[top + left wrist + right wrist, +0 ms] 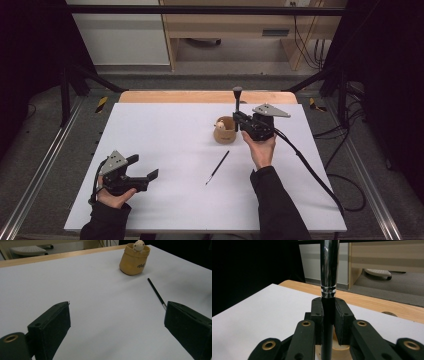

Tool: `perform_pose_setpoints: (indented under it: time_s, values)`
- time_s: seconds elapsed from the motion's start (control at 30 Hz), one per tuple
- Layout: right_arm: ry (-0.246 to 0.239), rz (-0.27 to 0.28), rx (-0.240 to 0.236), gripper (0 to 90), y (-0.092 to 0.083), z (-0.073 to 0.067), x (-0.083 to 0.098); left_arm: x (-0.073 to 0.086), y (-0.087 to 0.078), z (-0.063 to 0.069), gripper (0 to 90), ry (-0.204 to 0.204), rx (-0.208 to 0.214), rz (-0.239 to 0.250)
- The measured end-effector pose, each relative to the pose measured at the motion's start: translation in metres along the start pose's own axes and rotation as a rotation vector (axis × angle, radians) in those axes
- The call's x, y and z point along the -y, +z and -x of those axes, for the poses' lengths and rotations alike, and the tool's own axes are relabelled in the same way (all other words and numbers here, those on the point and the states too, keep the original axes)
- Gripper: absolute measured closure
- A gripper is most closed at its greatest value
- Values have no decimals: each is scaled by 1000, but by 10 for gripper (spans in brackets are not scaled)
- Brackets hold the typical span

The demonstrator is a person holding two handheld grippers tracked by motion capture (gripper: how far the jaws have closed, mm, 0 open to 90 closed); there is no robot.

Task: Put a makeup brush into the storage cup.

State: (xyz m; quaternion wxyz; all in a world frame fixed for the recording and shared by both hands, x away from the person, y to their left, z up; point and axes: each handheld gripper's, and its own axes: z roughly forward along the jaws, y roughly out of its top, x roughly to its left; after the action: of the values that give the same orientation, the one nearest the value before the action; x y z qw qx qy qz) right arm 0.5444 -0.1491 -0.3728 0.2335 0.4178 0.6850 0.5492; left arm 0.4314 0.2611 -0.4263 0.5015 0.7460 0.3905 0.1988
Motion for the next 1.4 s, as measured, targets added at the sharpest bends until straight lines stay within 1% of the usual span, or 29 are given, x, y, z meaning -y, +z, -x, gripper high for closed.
perform_pose_setpoints:
  time_s: [0.2,0.73,1.03,1.4]
  values:
    - [8,8,14,791,8,4,-3,0,1,0,61,3,0,1]
    - [27,12,48,792,29,14,-1,0,0,-1,60,2,3,4]
    - [40,9,62,791,41,18,2,-1,0,-2,61,7,3,3]
    - [51,-3,73,792,51,21,8,-1,-1,-2,60,6,3,7]
